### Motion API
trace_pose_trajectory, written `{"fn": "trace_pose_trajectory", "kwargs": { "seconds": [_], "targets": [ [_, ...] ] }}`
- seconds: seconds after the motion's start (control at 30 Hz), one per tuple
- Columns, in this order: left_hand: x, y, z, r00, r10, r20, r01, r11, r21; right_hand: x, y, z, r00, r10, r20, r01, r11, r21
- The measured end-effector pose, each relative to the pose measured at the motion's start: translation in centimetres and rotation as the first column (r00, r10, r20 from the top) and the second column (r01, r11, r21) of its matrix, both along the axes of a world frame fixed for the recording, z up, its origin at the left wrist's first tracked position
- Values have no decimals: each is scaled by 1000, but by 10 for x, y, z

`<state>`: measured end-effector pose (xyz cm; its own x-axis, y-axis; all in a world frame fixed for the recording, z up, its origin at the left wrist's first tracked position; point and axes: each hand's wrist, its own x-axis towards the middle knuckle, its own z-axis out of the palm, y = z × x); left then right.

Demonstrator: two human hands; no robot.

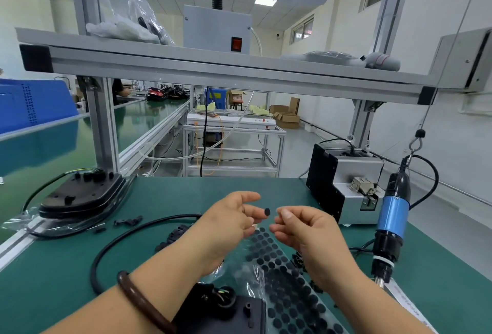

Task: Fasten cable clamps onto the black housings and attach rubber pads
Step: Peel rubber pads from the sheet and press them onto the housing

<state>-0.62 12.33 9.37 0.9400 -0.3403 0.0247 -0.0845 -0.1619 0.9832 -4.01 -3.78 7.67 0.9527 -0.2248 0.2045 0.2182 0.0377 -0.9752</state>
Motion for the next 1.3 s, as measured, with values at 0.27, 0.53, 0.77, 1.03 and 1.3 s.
{"fn": "trace_pose_trajectory", "kwargs": {
  "seconds": [0.27,0.53,0.77,1.03,1.3],
  "targets": [
    [-5,-2,-1,997,-65,34,62,996,61,-3,2,1,997,78,9,-76,991,-107],
    [-11,4,1,996,-71,59,61,986,158,-5,2,6,988,-53,144,136,742,-656],
    [-57,67,13,956,-106,275,-9,923,385,-30,-8,37,971,209,-116,-236,910,-341],
    [-128,90,-30,813,-532,237,37,453,891,-81,18,26,798,410,-442,-548,798,-249],
    [-169,87,-52,711,-440,549,-437,335,835,-94,40,7,833,314,-456,-487,808,-332]
  ]
}}
